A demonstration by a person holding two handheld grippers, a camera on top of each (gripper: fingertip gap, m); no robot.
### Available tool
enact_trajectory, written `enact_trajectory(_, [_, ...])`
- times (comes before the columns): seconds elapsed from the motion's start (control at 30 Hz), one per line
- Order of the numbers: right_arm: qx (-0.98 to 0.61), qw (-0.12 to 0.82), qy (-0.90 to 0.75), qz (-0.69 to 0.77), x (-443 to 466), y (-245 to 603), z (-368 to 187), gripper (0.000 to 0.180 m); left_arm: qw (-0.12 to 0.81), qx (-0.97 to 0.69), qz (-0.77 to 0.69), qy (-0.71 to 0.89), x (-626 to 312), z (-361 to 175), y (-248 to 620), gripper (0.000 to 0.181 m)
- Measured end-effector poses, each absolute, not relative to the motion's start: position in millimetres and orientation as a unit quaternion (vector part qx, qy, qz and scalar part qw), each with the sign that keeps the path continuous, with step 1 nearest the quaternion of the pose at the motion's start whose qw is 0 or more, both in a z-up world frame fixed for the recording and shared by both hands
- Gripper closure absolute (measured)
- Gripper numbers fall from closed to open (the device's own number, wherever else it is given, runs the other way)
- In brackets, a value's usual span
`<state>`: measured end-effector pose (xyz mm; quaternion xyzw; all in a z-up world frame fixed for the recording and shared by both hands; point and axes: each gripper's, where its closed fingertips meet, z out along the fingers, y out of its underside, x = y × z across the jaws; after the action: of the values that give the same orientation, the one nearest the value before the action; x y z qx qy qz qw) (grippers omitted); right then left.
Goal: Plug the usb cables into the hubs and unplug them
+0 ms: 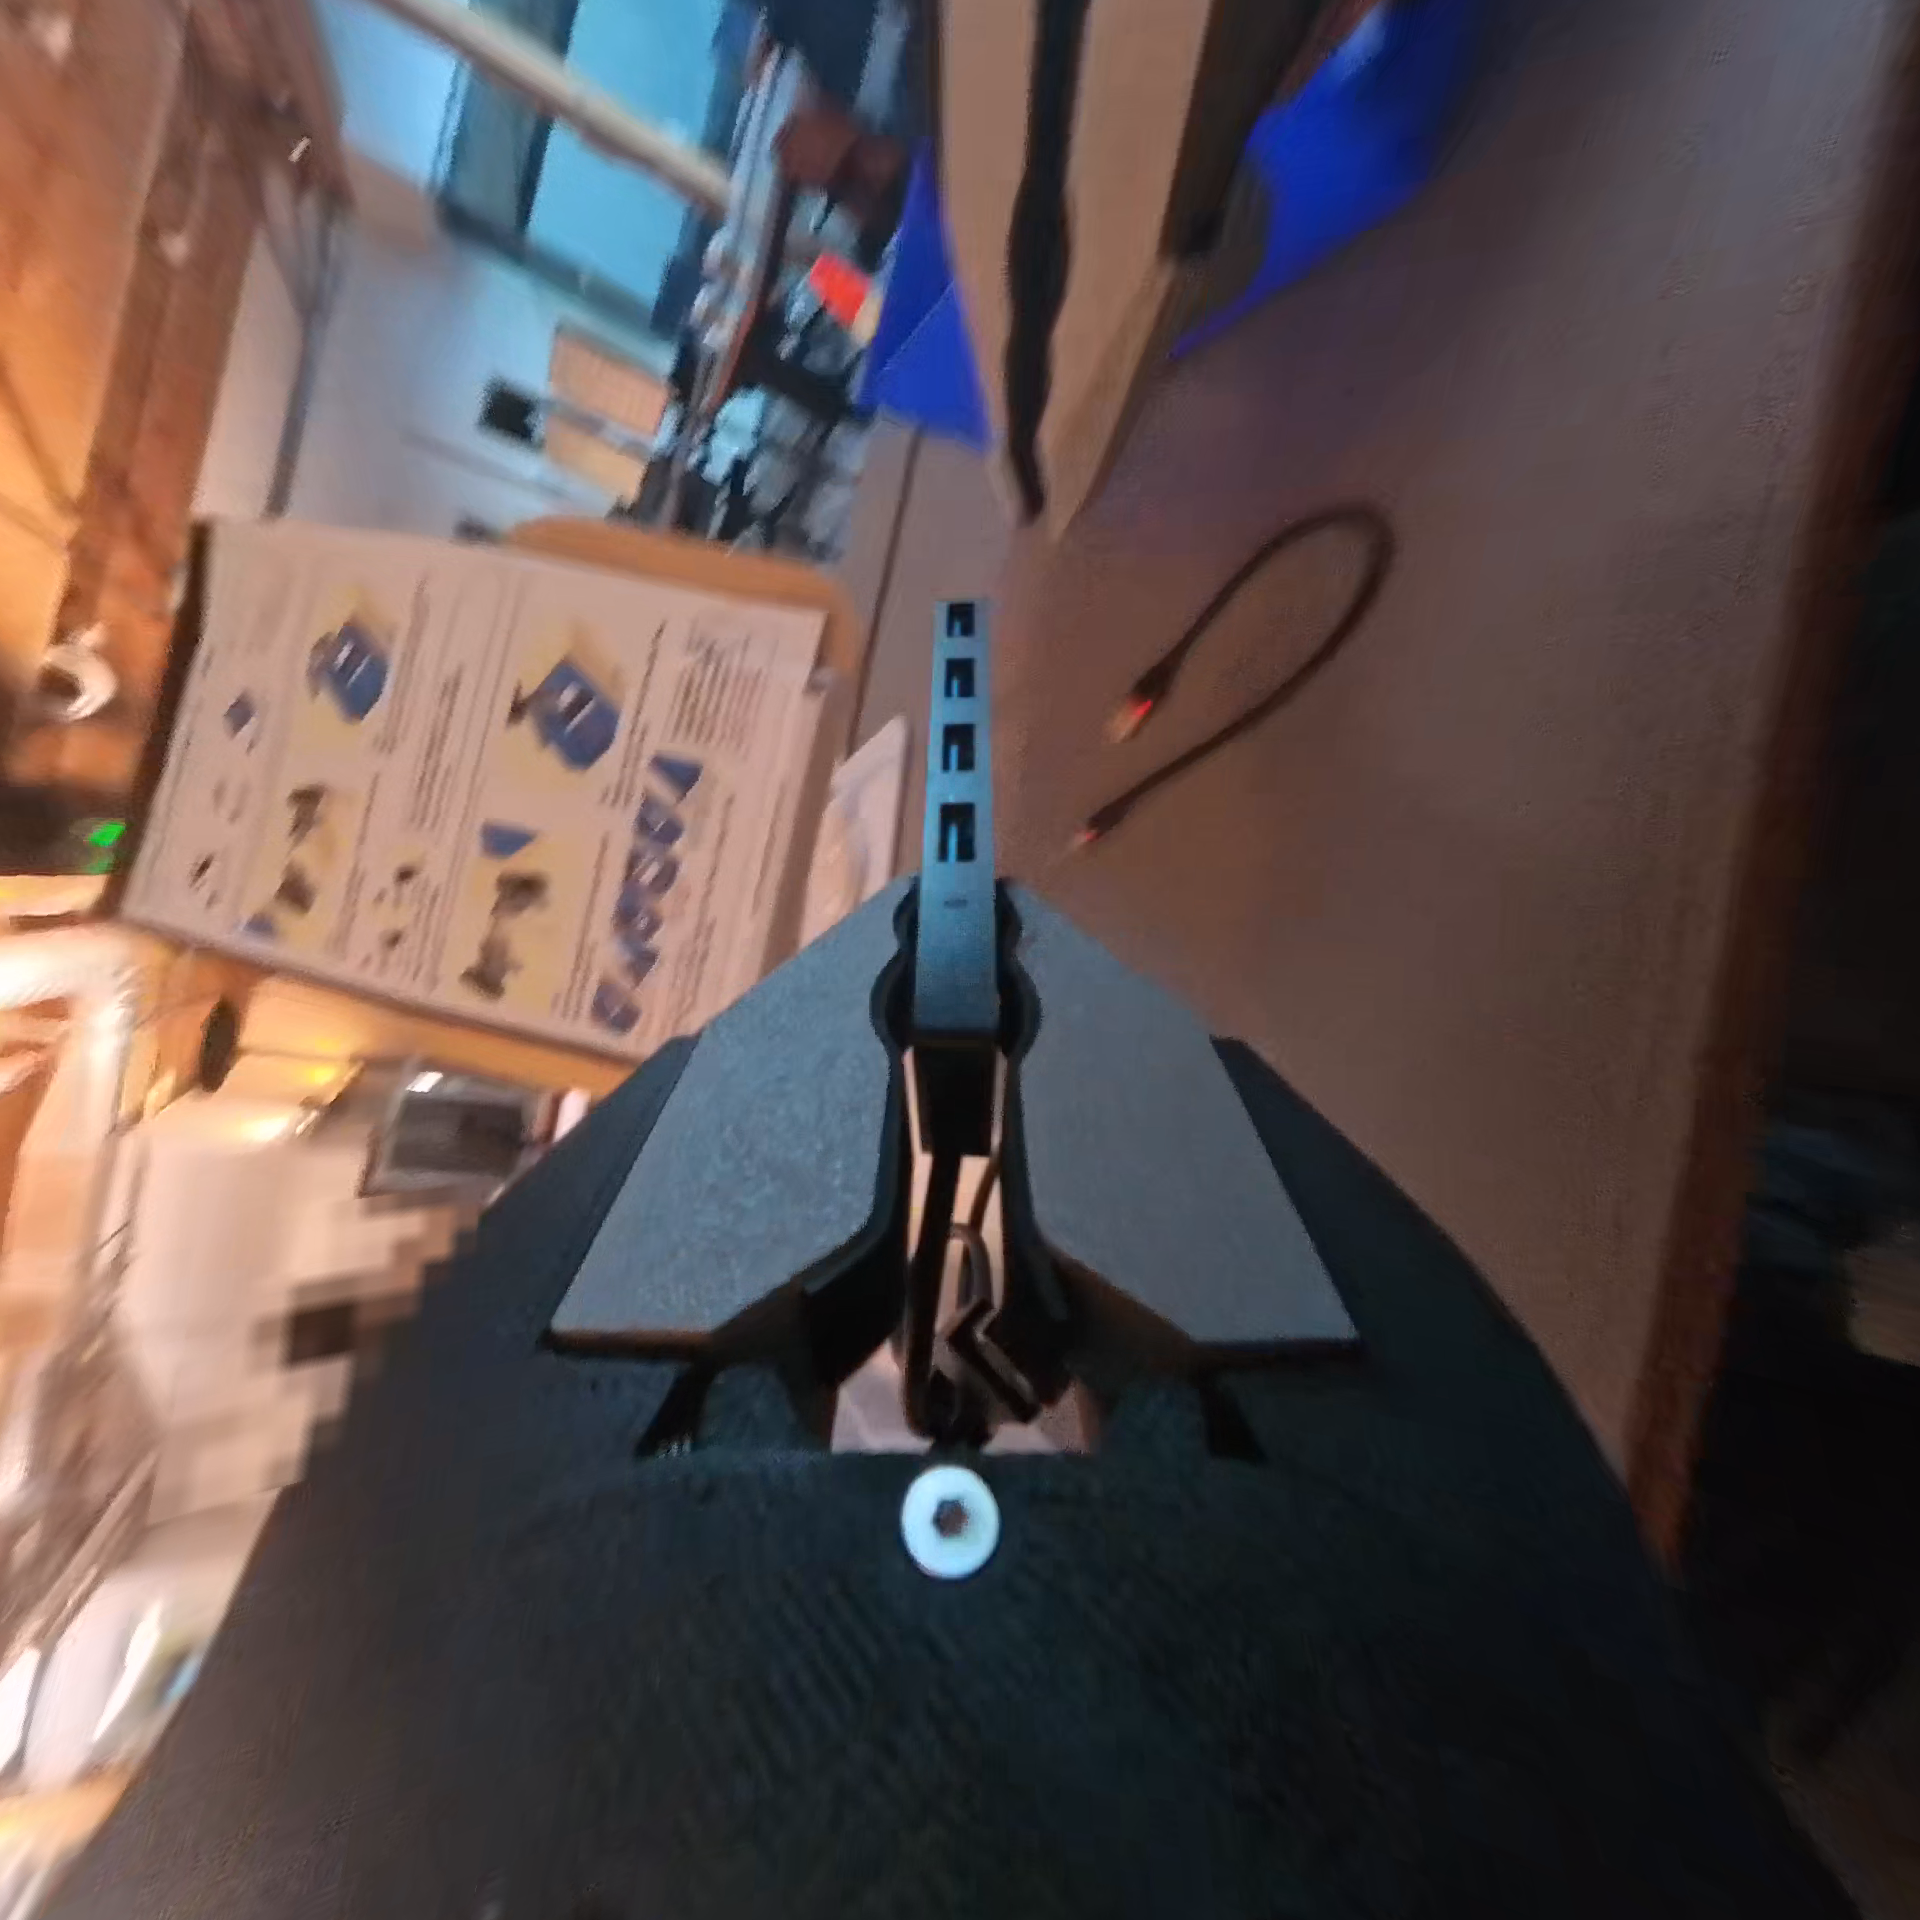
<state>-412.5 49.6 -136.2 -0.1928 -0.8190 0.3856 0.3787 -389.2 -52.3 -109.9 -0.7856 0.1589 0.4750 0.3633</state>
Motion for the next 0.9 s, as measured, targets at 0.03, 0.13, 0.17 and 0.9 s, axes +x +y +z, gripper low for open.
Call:
enact_trajectory(0.03, [-0.248,0.366,-0.813,0.38,-423.0,63.8,-143.6,0.174,0.347,-0.781,0.5,0.14,-404.3,-112.2,-54.9,0.172])
enact_trajectory(0.13, [-0.369,0.306,-0.784,0.395,-442.1,82.5,-168.9,0.168,0.312,-0.766,0.554,0.101,-438.4,-126.7,-55.0,0.172])
enact_trajectory(0.17, [-0.389,0.3,-0.78,0.389,-446.9,85.2,-178.3,0.164,0.298,-0.76,0.57,0.091,-447.2,-132.2,-54.6,0.172])
enact_trajectory(0.9, [-0.297,0.299,-0.816,0.395,-472.1,42.4,-211.9,0.168,0.227,-0.726,0.644,0.088,-494.2,-187.3,-57.2,0.173])
